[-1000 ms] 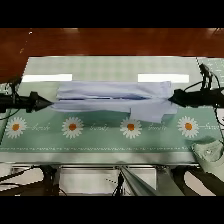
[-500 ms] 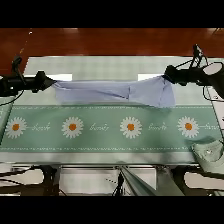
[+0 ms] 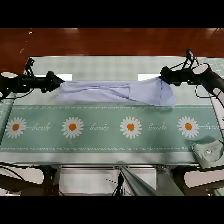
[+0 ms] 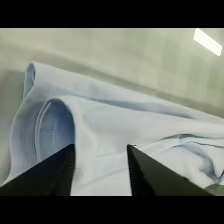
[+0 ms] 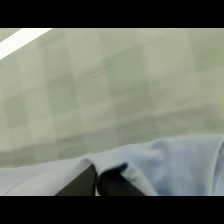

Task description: Fold the shirts.

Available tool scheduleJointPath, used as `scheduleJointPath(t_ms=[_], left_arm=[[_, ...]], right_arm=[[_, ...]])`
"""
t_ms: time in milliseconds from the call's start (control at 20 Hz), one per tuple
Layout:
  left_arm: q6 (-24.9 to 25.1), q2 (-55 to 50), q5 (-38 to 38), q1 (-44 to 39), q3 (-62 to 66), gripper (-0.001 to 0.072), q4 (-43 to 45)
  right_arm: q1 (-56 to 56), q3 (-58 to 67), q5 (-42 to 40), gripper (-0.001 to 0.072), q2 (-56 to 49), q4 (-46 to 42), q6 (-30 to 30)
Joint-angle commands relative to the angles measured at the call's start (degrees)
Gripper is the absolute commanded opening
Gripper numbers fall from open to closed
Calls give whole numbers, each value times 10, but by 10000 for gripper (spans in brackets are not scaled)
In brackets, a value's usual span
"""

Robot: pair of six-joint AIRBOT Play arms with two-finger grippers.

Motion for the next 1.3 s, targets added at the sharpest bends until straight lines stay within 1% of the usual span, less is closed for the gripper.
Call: scheduleJointPath(t_ms=[0, 50, 100, 200, 250, 300, 350, 400, 450, 550, 650, 800, 850, 900, 1100, 1250], left_arm=[[-32, -9, -64, 24, 3, 583, 58], [-46, -8, -87, 37, 4, 623, 78], [-50, -5, -112, 53, 3, 610, 93], [-50, -2, -150, 79, 4, 601, 88], [-50, 2, -164, 88, 4, 575, 88], [-50, 7, -171, 94, 4, 500, 86], [-48, 15, -174, 96, 4, 500, 86], [-40, 23, -176, 96, 4, 500, 86], [-37, 31, -175, 94, 4, 500, 86], [-18, 43, -188, 91, 4, 505, 68], [-18, 46, -204, 88, 4, 505, 55], [-17, 46, -228, 79, 4, 505, 43], [-16, 46, -238, 76, 4, 505, 38], [-10, 47, -247, 74, 4, 504, 34], [-2, 52, -264, 66, 4, 504, -11], [11, 53, -263, 63, 4, 504, -63]], right_arm=[[-6, 2, 9, 369, 4, -5, -25], [-12, 2, 16, 417, 17, -23, -45], [-22, 2, 22, 417, 35, -66, -50], [-42, 2, 36, 417, 75, -184, -41], [-52, 2, 51, 417, 95, -262, -10], [-64, 2, 78, 417, 109, -336, 31], [-78, 2, 109, 451, 113, -374, 49], [-95, 2, 143, 576, 111, -375, 50], [-111, 2, 174, 595, 105, -358, 50], [-139, 2, 214, 595, 87, -289, 35], [-150, 2, 224, 595, 63, -197, 12], [-149, 2, 222, 595, 17, -37, -24], [-149, 2, 222, 595, 1, 7, -31], [-149, 2, 222, 595, -16, 33, -35], [-146, 2, 234, 600, -59, 40, -31], [-115, 2, 220, 601, -62, 36, -58]])
